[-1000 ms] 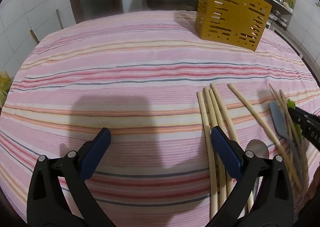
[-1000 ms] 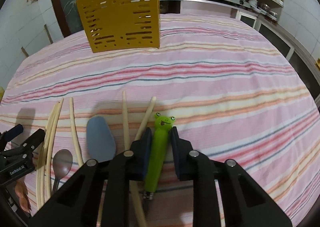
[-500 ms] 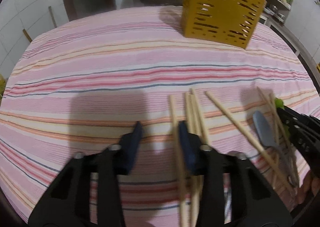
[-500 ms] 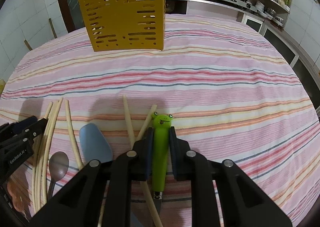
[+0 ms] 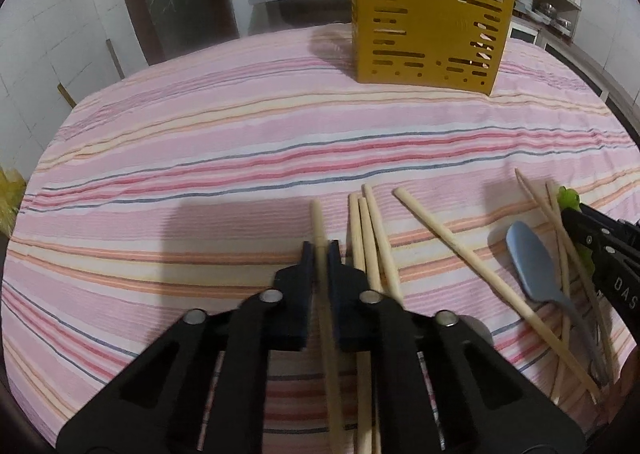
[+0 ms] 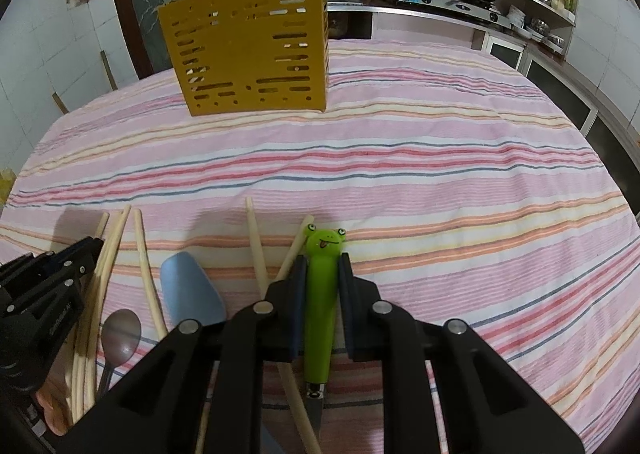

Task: Organize utensils
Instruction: 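Close the right tool on the frog fork while the left tool grasps a chopstick, then carry the frog fork with the right tool into the yellow holder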

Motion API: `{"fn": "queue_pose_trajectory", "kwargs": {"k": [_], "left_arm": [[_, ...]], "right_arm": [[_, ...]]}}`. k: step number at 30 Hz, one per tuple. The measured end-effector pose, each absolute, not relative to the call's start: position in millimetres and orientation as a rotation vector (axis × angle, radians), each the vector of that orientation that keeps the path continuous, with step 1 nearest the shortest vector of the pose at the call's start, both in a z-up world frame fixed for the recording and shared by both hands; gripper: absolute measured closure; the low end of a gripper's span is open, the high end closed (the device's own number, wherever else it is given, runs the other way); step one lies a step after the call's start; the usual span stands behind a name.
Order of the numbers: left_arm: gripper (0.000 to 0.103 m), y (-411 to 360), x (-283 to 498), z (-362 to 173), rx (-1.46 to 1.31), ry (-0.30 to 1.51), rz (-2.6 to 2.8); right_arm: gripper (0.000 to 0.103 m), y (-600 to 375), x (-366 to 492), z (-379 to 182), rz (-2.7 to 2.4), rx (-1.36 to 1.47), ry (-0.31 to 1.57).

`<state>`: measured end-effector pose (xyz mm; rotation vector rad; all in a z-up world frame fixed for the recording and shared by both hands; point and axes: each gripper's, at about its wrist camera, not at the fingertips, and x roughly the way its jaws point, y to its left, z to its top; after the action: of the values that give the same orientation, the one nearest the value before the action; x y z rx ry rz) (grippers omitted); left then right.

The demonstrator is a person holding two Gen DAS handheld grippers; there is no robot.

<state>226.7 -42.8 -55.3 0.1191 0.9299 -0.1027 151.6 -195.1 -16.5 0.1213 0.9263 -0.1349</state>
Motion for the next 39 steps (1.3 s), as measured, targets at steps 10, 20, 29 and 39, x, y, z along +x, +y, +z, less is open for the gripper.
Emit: {"fn": "queue_pose_trajectory", "kwargs": {"k": [10, 20, 29, 39], "left_arm": [[0.099, -34.3, 223.5, -45.3, 0.074, 0.895, -0.113], [0.099, -7.4, 202.5, 13.6, -0.026, 0.685, -0.125], [0.099, -2.1, 189.8, 54.9, -0.066, 0.538, -0.154], [0.099, -4.8, 186.8, 68.9, -0.042, 0.432, -0.121]], "right_arm": [[0.087, -205.2, 140.0, 4.7, -0.153, 0.151, 0.839], [0.087, -214.7, 129.2, 38.8, -0.158, 0.168, 0.682], [0.087, -218.8, 123.5, 66.7, -0.154, 0.164, 0.544], [0.087, -219.4, 122.0, 79.8, -0.169, 0.152, 0.469]]}}
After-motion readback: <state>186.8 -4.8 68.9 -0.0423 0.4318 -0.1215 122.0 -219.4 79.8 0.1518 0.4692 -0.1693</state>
